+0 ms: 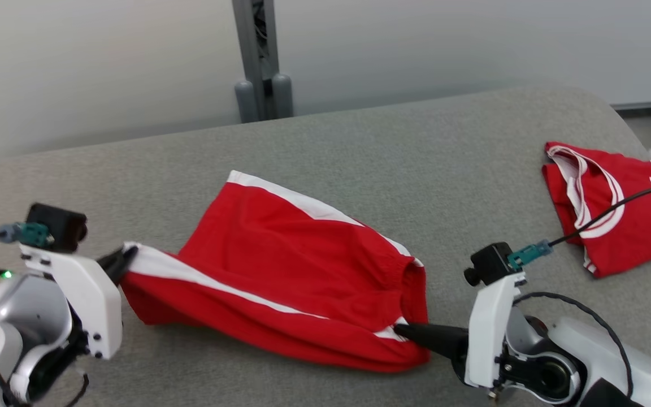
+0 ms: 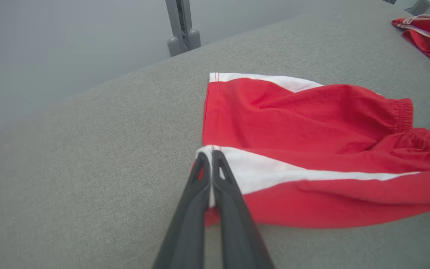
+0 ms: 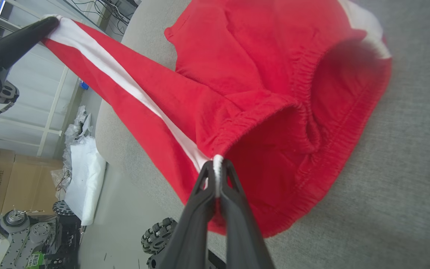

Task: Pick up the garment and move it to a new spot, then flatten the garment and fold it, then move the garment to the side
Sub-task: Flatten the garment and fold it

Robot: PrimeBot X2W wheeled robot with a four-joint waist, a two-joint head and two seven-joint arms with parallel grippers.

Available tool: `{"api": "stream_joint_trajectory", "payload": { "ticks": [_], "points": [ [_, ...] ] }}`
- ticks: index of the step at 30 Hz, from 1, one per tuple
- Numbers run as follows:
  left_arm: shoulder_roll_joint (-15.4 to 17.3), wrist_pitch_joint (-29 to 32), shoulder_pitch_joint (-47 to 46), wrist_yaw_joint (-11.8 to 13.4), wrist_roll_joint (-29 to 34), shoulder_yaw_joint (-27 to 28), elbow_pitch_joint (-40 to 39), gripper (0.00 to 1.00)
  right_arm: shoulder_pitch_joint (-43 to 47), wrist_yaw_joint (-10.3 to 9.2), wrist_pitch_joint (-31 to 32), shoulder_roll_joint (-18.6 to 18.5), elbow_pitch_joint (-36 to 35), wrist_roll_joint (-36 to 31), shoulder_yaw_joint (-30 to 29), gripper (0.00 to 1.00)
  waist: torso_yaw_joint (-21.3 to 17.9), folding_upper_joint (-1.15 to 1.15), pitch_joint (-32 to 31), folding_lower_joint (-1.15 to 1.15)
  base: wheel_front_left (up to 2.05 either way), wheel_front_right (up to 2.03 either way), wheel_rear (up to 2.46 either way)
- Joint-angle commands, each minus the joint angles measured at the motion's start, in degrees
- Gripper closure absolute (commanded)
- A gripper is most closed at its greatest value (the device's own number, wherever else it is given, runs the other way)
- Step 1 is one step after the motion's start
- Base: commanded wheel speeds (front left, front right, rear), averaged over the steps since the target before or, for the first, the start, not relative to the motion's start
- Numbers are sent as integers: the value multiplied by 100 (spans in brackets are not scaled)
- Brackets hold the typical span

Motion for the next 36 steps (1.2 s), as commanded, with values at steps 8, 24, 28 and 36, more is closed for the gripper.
{"api": "stream_joint_trajectory", "payload": {
  "ticks": [8,24,28,36],
  "points": [
    [-164,-220,-921,64,246,84,697,100,-254,4,-670,513,74,-180,-348,100,-555,0,565,0,0,0,0],
    [-511,-1305,-2144,-106,995,-164,2256,100,-548,4,-1788,1025,310,-117,-870,100,-1032,0,1164,0,0,0,0],
    [-546,-1457,-2436,-161,1185,-271,2661,100,-608,4,-2042,1181,448,-176,-906,100,-1137,0,1327,0,0,0,0],
    [-600,-1630,-2826,-250,1383,-428,3280,100,-756,4,-2307,1419,570,-211,-796,100,-1334,0,1610,0,0,0,0]
  ]
}}
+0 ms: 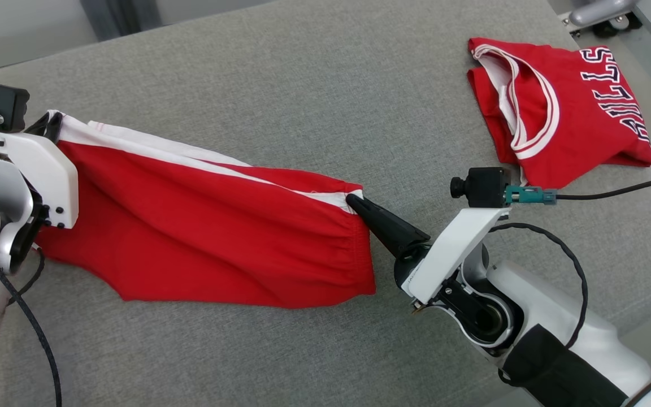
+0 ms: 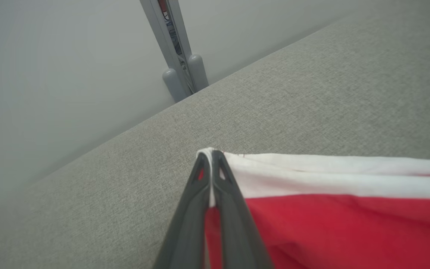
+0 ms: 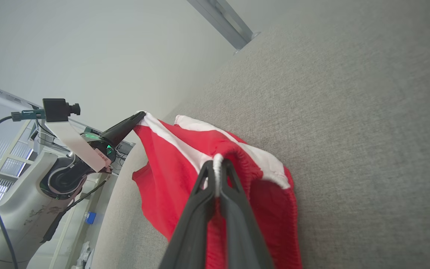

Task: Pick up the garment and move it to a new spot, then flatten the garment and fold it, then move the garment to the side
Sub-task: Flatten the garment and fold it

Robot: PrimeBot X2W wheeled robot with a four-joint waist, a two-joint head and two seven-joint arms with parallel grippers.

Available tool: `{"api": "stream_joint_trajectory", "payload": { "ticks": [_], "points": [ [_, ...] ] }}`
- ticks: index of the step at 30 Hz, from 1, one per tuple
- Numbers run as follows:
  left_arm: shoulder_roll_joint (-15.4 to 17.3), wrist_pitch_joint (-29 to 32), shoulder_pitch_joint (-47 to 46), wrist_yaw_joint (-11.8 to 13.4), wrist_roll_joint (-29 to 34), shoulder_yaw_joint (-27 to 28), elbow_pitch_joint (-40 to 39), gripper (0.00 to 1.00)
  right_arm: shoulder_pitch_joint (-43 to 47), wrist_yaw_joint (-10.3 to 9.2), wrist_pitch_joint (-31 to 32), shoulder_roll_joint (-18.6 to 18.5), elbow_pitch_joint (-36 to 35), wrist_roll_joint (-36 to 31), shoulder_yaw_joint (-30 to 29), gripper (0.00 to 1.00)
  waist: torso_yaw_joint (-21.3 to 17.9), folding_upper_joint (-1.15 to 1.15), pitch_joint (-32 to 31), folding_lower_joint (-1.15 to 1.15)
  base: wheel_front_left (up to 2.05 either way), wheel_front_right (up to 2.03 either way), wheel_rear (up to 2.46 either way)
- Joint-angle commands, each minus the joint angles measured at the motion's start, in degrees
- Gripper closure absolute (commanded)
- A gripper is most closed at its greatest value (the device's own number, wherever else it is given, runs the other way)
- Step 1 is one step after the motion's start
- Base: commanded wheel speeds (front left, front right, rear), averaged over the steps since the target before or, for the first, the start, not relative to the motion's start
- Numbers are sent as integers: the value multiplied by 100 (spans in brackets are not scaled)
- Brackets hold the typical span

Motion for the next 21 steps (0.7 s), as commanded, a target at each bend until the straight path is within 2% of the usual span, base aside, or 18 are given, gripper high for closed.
{"api": "stream_joint_trajectory", "payload": {
  "ticks": [1,7,20,21],
  "points": [
    [9,-60,-137,-41,50,-18,81,100,-85,4,-72,9,38,-36,33,100,-84,0,92,0,0,0,0],
    [3,-207,-375,-133,172,-139,463,100,-155,4,-387,117,201,-57,46,100,-205,0,241,0,0,0,0],
    [-124,-394,-655,-269,335,-398,1073,100,-245,4,-612,271,451,127,202,98,-292,0,405,0,0,0,0],
    [-136,-386,-666,-256,339,-407,1113,78,-270,4,-621,280,477,146,208,58,-294,0,414,0,0,0,0]
  ]
}}
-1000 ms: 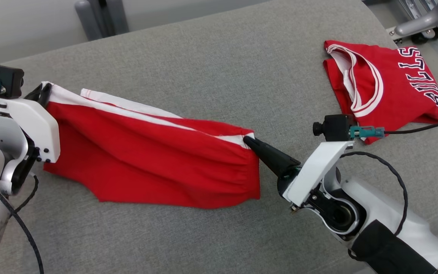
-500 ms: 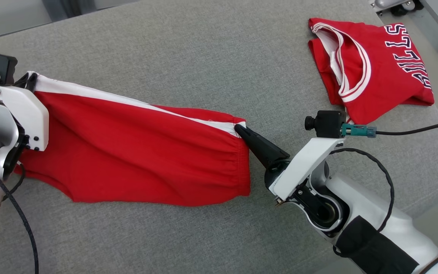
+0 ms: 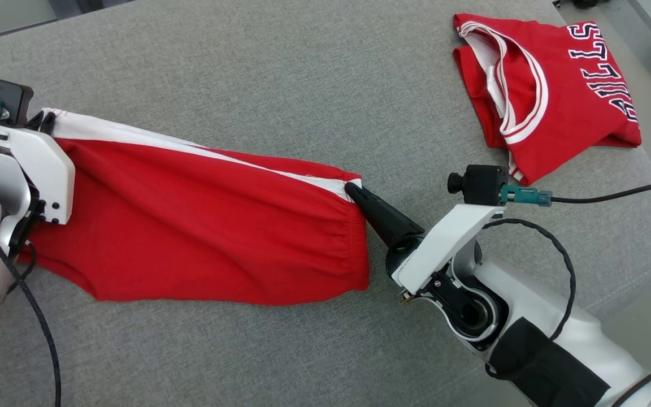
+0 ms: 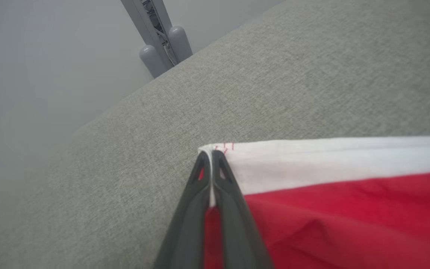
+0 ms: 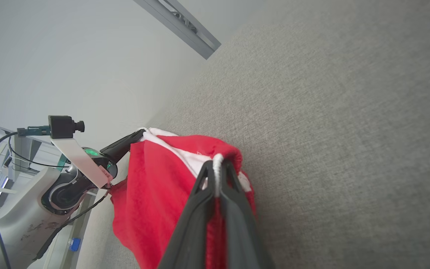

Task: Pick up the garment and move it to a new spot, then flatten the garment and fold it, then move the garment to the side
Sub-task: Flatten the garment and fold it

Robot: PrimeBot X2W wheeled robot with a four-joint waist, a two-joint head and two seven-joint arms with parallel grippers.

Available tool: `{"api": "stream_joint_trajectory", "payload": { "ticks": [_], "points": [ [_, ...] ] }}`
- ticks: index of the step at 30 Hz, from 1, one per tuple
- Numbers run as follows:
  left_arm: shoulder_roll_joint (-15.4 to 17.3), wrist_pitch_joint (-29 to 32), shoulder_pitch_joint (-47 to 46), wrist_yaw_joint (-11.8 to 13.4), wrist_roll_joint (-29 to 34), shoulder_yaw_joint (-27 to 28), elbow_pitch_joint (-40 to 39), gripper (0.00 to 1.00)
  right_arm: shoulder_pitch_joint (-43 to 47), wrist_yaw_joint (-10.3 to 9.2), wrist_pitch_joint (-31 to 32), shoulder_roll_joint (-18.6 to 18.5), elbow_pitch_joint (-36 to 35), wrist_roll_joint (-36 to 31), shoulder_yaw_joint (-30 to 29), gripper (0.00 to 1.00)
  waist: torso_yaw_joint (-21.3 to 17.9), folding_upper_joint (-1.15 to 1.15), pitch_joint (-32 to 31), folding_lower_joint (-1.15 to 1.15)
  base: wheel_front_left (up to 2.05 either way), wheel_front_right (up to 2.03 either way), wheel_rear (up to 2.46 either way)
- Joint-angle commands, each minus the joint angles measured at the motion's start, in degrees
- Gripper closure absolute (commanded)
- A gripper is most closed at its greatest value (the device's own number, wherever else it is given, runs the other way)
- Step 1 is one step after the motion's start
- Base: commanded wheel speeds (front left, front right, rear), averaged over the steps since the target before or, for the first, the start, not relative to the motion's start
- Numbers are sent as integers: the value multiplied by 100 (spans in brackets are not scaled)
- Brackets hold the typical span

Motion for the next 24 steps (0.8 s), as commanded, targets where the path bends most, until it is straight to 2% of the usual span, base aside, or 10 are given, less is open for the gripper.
{"api": "stream_joint_trajectory", "payload": {
  "ticks": [1,2,3,7,16,21,24],
  "points": [
    [-15,10,-86,6,16,-10,77,52,-91,4,-55,7,61,32,14,0,-4,0,14,0,0,0,0],
    [-25,30,-85,12,12,-23,123,17,-98,4,-53,28,90,66,15,0,-3,0,19,0,0,0,0],
    [-38,45,-99,30,19,-49,188,0,-147,4,-53,40,139,89,25,0,4,0,26,0,0,0,0],
    [-139,-101,-124,70,-21,-52,204,0,-135,4,43,20,136,242,7,0,47,0,-13,0,0,0,0],
    [-304,-751,-147,273,-168,149,-57,0,-203,4,-62,-413,14,54,22,0,283,0,-340,0,0,0,0],
    [-375,-1178,-66,382,-242,288,-384,0,-235,4,-497,-704,81,-385,-79,0,512,0,-597,0,0,0,0],
    [-378,-1577,148,483,-280,371,-795,0,-108,4,-732,-859,142,-844,-461,0,735,0,-800,0,0,0,0]
  ]
}}
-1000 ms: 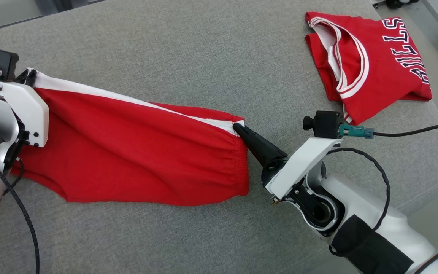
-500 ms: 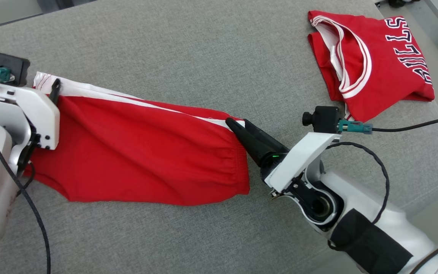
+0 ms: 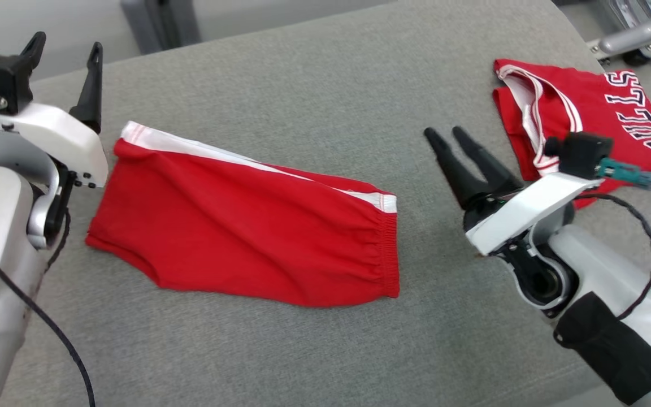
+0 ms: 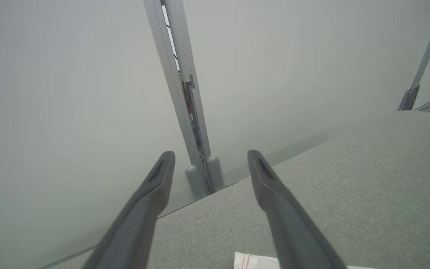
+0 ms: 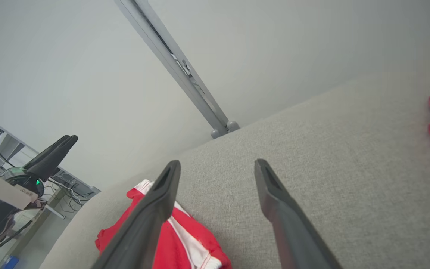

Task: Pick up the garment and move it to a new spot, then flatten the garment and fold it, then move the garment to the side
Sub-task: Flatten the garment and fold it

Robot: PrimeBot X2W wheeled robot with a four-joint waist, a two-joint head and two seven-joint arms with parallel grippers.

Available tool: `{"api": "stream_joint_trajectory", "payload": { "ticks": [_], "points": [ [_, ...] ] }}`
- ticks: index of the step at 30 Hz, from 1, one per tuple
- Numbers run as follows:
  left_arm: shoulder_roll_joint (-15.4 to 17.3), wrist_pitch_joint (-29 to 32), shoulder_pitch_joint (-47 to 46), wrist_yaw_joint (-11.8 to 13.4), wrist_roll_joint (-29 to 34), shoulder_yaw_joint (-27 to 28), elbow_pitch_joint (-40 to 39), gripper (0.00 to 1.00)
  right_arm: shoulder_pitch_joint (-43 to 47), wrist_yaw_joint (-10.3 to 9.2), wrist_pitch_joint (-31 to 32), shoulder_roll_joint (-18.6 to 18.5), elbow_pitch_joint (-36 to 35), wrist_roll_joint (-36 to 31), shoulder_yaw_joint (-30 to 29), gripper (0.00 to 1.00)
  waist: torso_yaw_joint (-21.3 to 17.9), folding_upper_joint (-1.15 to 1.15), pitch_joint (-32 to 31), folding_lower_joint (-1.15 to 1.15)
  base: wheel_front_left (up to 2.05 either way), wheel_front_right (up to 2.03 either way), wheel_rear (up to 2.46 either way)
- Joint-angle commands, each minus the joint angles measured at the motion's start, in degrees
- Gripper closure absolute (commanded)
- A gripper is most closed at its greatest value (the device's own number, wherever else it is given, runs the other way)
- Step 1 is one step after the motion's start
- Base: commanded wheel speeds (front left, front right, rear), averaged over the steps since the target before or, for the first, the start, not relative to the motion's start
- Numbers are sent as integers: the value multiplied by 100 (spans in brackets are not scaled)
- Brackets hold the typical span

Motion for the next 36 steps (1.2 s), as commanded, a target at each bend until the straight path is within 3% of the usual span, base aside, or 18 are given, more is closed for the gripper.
{"api": "stream_joint_trajectory", "payload": {
  "ticks": [1,6,12,19,23,30,36],
  "points": [
    [-3,-98,112,63,-46,41,-87,0,96,4,-37,-57,23,-142,-99,0,167,0,-162,0,0,0,0],
    [43,-720,697,294,41,111,-826,0,601,4,-51,-79,-206,-1617,-1329,0,492,0,-440,0,0,0,0],
    [-55,-1033,1801,802,132,166,-1733,0,1666,4,-51,193,-799,-3486,-2517,0,904,0,-755,0,0,0,0],
    [-357,-1115,3124,1167,300,294,-2461,0,2712,4,-52,684,-1246,-4450,-3278,0,1265,0,-1024,0,0,0,0],
    [-783,-1120,3827,1312,546,658,-2879,0,3108,4,-52,935,-1336,-4676,-3537,0,1386,0,-1114,0,0,0,0],
    [-1538,-1121,4638,1106,1176,1122,-3229,0,3458,4,-53,1189,-1366,-4799,-3756,0,1520,0,-1166,0,0,0,0],
    [-1866,-1121,4886,761,1498,1479,-3222,0,3489,3,-53,1224,-1279,-4881,-3779,0,1530,0,-1204,0,0,0,0]
  ]
}}
